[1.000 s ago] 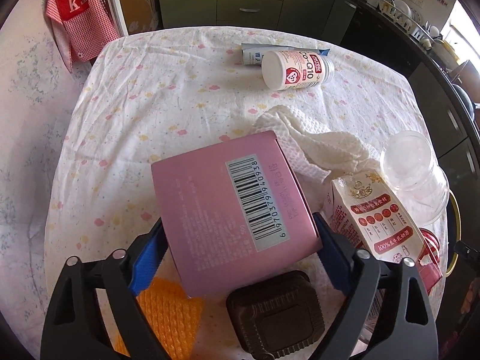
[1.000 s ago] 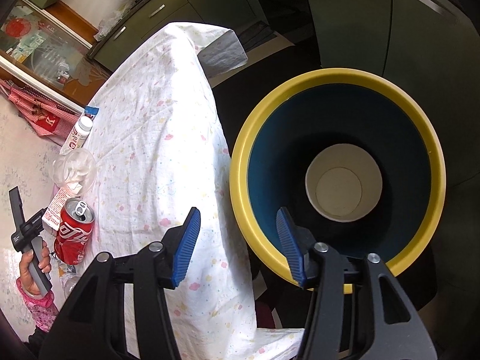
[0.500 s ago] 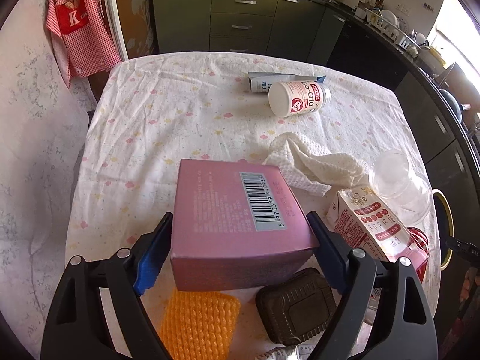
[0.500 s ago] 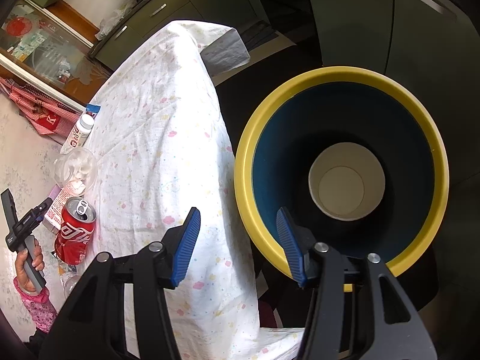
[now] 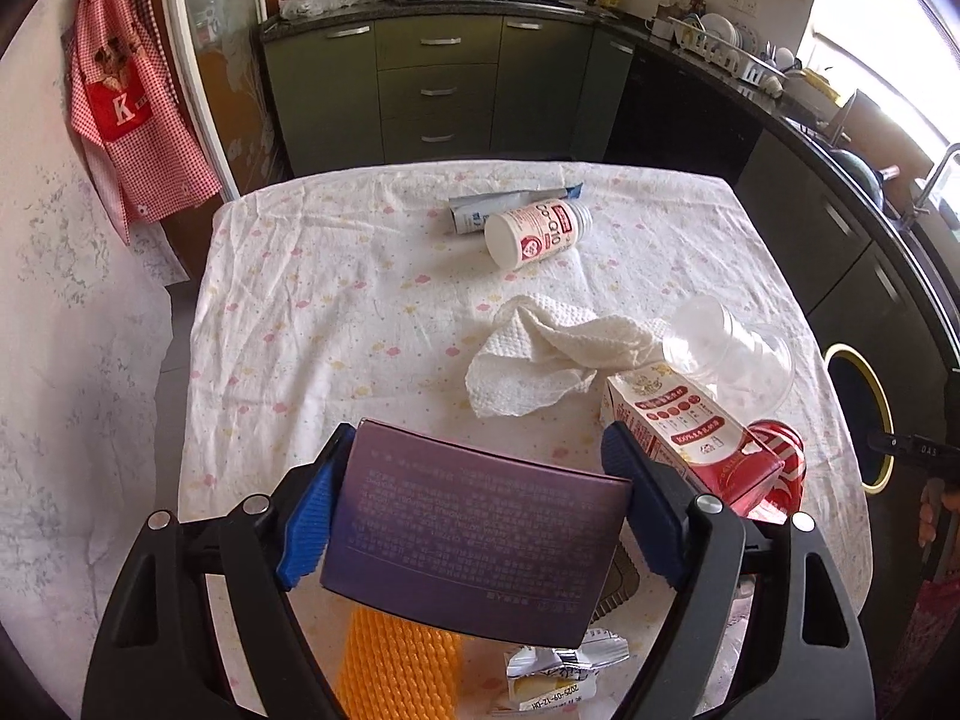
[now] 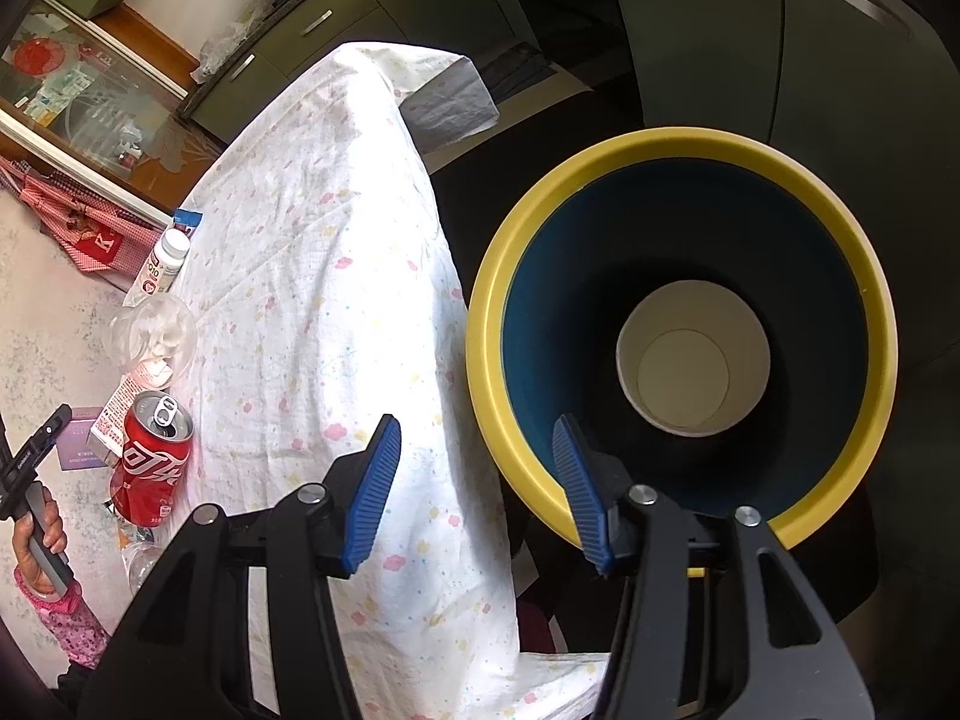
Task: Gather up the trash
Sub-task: 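Lower the left gripper onto the pink box and grasp it, then carry the pink box over the bin and open the left gripper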
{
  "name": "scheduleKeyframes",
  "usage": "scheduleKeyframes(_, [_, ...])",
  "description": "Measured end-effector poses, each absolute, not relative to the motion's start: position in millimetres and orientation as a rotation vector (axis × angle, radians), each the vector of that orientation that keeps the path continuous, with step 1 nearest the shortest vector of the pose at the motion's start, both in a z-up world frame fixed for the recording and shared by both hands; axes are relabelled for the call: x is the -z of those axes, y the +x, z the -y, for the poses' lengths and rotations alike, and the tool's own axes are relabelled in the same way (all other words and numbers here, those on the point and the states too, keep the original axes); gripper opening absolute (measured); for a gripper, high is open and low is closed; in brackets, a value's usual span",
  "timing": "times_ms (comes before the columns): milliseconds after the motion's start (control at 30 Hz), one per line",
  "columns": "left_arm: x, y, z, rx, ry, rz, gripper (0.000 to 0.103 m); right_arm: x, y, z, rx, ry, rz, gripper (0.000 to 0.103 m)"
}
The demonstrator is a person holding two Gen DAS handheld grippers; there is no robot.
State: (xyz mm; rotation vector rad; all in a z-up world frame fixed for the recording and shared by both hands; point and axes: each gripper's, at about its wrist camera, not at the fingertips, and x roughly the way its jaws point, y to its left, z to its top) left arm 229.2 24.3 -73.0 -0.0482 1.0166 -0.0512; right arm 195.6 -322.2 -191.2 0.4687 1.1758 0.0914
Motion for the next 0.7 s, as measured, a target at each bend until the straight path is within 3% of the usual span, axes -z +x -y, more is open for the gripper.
scheduleKeyframes(300, [100, 242, -26, 0.073, -0.053, -1.114, 0.082, 196, 194, 323, -0.098, 0.467, -1.189, 0.051])
scheduleKeyframes(467, [111, 245, -36, 0.081, -0.099, -1.192, 0.095, 198, 195, 322, -0.099, 0.471, -1.193, 0.051])
scheduleKeyframes(567, [114, 240, -38, 0.084, -0.104, -1.193, 0.095, 200, 197, 319, -0.109, 0.467, -1.201, 0.051])
scheduleKeyframes(633, [114, 237, -41, 0.093, -0.112, -1.175, 0.084, 201, 198, 317, -0.11, 0.464, -1.204, 0.051])
scheduleKeyframes(700, [113, 235, -41, 0.097, -0.103, -1.162, 0.083, 201, 199, 315, -0.114, 0.462, -1.205, 0.051])
